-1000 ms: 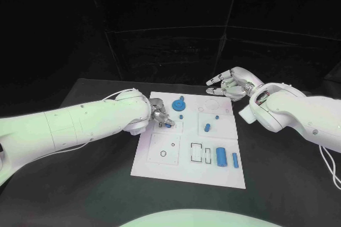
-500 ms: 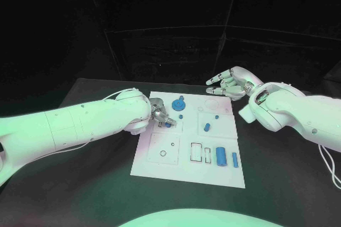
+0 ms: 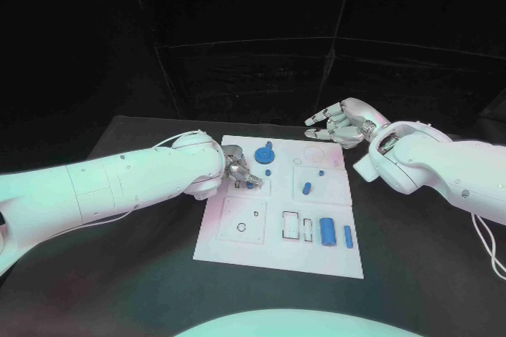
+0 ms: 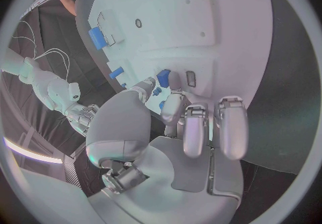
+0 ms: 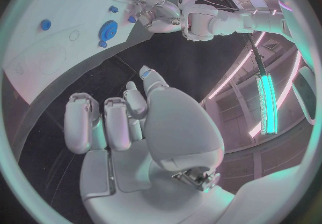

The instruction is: Assemble the parts on the task board

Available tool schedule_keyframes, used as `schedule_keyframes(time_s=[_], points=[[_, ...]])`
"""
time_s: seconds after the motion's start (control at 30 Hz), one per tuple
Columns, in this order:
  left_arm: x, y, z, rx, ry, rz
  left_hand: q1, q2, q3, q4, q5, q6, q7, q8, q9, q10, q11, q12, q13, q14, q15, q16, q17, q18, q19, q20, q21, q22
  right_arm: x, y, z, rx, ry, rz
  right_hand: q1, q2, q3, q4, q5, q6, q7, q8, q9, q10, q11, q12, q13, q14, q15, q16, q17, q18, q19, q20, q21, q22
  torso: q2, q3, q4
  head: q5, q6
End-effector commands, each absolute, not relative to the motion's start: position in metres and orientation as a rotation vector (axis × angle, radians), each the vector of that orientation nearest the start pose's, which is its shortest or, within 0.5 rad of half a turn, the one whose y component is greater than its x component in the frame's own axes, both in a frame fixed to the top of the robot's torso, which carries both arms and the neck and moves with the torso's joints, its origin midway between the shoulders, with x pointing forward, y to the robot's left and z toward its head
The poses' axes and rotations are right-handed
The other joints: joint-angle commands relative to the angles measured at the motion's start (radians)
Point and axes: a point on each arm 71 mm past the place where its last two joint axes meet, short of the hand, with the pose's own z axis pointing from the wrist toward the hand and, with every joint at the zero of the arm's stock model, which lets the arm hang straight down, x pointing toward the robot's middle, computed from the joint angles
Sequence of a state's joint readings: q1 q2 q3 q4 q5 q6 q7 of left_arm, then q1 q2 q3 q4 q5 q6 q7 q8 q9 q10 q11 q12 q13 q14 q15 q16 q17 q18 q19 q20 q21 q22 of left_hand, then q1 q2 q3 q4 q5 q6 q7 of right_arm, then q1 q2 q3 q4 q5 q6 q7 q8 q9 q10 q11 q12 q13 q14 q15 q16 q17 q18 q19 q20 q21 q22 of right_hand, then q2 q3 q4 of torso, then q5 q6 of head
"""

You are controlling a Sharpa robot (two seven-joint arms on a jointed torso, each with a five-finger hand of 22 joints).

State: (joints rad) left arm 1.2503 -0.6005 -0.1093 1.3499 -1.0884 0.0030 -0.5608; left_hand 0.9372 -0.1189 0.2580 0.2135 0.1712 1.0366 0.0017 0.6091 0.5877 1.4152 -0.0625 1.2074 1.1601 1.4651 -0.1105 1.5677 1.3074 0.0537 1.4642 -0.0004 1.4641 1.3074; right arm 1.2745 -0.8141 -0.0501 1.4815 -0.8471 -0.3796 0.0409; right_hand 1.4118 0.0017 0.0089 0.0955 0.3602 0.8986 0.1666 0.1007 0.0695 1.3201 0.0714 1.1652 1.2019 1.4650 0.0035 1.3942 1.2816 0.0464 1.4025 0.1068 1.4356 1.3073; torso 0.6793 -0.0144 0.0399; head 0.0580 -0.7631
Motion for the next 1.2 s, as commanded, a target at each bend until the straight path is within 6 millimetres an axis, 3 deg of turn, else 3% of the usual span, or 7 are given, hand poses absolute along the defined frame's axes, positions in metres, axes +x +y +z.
schedule_keyframes(time_s=[0.03,0.57,0.73,0.8,0.93,1.13,1.2], points=[[0.507,0.147,-0.227,-0.18,2.234,-0.369,0.002,0.009,-0.007,0.002,-0.005,0.007,0.0,0.003,-0.002,0.007,-0.002,0.006,0.001,0.106,-0.007,0.003,0.263,-0.019,0.057,-0.006,0.005,0.11,0.507,-0.201,-0.152,0.351,1.632,1.004,-0.008,-0.002,0.004,0.003,0.003,0.001,-0.001,0.003,0.0,-0.007,0.003,-0.004,-0.001,0.044,-0.006,-0.002,-0.001,0.012,-0.005,0.001,-0.005,0.032,-0.001,0.0003,0.0008,0.0,0.0],[0.51,0.155,-0.218,-0.188,2.225,-0.36,0.011,0.009,-0.058,0.018,-0.006,0.003,0.001,0.001,-0.005,0.002,-0.001,-0.005,-0.008,0.106,-0.007,0.003,0.263,-0.017,0.053,-0.006,-0.002,0.1,0.508,-0.202,-0.152,0.352,1.631,1.002,-0.013,-0.003,0.004,0.006,0.003,0.001,-0.001,0.003,0.0,-0.008,0.003,-0.006,-0.002,0.043,-0.006,-0.005,-0.004,0.013,-0.007,0.001,-0.007,0.029,0.001,-0.0015,0.0002,-0.001,0.002],[0.516,0.155,-0.199,-0.225,2.197,-0.414,0.022,0.011,-0.116,0.04,-0.064,-0.008,0.005,0.0,-0.008,-0.01,0.002,-0.024,-0.026,0.106,-0.005,0.003,0.263,-0.013,0.047,-0.005,-0.016,0.082,0.51,-0.203,-0.152,0.353,1.63,0.998,-0.013,-0.003,0.004,0.006,0.003,0.001,-0.001,0.003,0.0,-0.008,0.003,-0.006,-0.003,0.043,-0.006,-0.005,-0.005,0.013,-0.007,0.001,-0.007,0.029,0.0,-0.0012,0.0006,-0.002,0.003],[0.519,0.157,-0.191,-0.243,2.196,-0.425,0.029,0.008,-0.153,0.054,-0.11,-0.021,0.009,-0.001,-0.009,-0.027,0.008,-0.049,-0.054,0.106,-0.002,0.003,0.263,-0.007,0.037,-0.003,-0.035,0.057,0.51,-0.203,-0.153,0.352,1.631,0.998,-0.013,-0.003,0.004,0.006,0.003,0.001,-0.001,0.003,0.0,-0.008,0.003,-0.006,-0.003,0.043,-0.006,-0.005,-0.005,0.013,-0.007,0.001,-0.007,0.029,0.0,-0.0006,0.0003,-0.001,0.004],[0.531,0.169,-0.174,-0.267,2.208,-0.386,0.047,-0.004,-0.232,0.074,-0.123,-0.068,0.026,-0.018,-0.017,-0.08,0.02,-0.126,-0.136,0.106,0.006,0.003,0.263,0.008,0.012,0.004,-0.089,-0.012,0.512,-0.202,-0.153,0.351,1.633,0.998,-0.013,-0.003,0.004,0.006,0.003,0.001,-0.001,0.003,0.0,-0.008,0.003,-0.006,-0.003,0.043,-0.006,-0.005,-0.005,0.013,-0.007,0.001,-0.007,0.029,0.0,-0.0002,0.0008,0.001,0.006],[0.546,0.187,-0.165,-0.257,2.27,-0.265,0.187,0.058,-0.204,0.029,-0.102,-0.121,0.055,-0.071,-0.061,-0.118,0.045,-0.171,-0.193,0.106,0.028,0.003,0.263,0.02,-0.009,0.022,-0.139,-0.071,0.512,-0.201,-0.154,0.351,1.636,0.998,-0.015,-0.003,0.004,0.007,0.003,0.0,-0.001,0.003,0.0,-0.008,0.003,-0.005,-0.002,0.043,-0.006,-0.007,-0.007,0.013,-0.009,0.001,-0.008,0.026,0.0,-0.0004,0.0007,0.0,0.008],[0.551,0.192,-0.164,-0.26,2.278,-0.235,0.207,0.063,-0.184,0.026,-0.099,-0.117,0.058,-0.078,-0.072,-0.122,0.047,-0.173,-0.199,0.106,0.031,0.003,0.263,0.021,-0.01,0.026,-0.143,-0.075,0.513,-0.202,-0.154,0.351,1.637,0.996,-0.015,-0.003,0.004,0.007,0.004,0.0,-0.001,0.003,0.0,-0.008,0.003,-0.005,-0.002,0.043,-0.006,-0.008,-0.008,0.014,-0.009,0.001,-0.008,0.026,0.001,-0.0006,0.0008,0.001,0.008]])
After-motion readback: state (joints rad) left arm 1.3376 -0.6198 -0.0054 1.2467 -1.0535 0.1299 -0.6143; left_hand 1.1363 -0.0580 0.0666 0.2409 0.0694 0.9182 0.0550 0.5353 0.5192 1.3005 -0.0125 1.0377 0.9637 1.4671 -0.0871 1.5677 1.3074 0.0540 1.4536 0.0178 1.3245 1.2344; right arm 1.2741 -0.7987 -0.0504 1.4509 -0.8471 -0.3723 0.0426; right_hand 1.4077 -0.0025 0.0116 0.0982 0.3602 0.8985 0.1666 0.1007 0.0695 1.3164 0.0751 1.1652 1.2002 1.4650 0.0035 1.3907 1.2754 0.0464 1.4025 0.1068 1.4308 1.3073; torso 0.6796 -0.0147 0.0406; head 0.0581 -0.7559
